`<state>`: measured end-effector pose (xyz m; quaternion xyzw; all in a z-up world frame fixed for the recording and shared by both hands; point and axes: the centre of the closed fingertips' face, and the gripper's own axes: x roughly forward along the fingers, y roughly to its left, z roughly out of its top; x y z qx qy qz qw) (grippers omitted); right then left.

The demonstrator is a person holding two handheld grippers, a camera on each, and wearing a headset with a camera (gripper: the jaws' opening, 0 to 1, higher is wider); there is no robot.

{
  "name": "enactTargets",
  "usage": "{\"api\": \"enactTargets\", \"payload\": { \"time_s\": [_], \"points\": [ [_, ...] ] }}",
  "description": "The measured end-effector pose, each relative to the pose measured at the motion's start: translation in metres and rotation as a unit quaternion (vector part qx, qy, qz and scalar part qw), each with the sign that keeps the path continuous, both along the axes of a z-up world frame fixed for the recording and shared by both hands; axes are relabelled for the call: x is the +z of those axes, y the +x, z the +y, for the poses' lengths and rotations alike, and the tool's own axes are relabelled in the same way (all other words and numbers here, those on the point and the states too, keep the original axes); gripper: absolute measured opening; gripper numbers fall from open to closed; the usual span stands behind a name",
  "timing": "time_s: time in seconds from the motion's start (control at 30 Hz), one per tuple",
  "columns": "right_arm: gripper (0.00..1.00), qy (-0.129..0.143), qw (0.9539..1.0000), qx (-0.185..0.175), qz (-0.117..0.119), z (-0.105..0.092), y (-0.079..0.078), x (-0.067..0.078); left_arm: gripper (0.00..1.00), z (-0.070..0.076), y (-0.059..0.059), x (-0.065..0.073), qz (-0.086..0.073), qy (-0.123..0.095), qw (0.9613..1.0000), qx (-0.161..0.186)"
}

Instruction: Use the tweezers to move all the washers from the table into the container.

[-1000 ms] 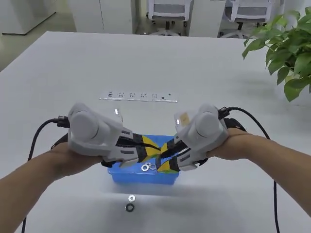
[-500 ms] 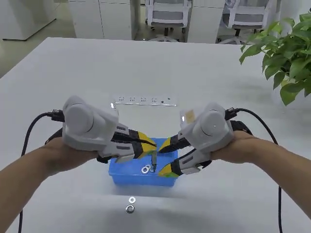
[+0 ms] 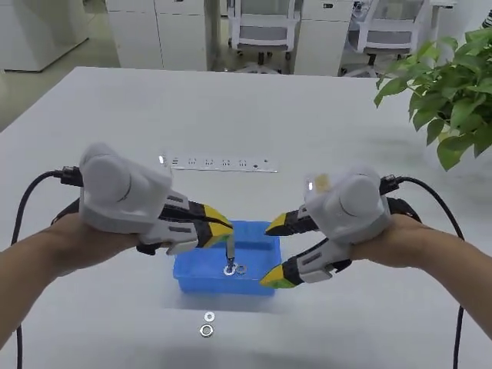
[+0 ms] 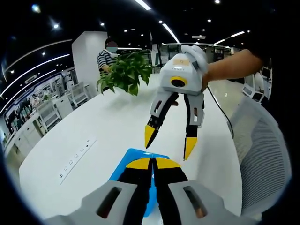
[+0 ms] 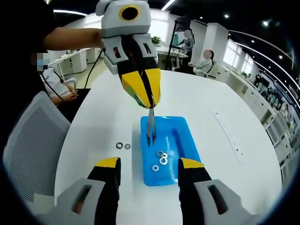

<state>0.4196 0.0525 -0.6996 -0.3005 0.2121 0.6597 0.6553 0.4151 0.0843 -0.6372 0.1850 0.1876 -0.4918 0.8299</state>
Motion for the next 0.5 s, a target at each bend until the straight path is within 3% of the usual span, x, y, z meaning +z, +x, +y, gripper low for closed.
{"api": "enactTargets", "payload": {
  "time_s": [0.5],
  "points": [
    [0.69,0.021,0.9990,-0.039,0.005,-0.017,-0.005,0.003,0.05,0.010,-0.016,0.000,0.008,0.005,1.0000,0.001]
  ]
}}
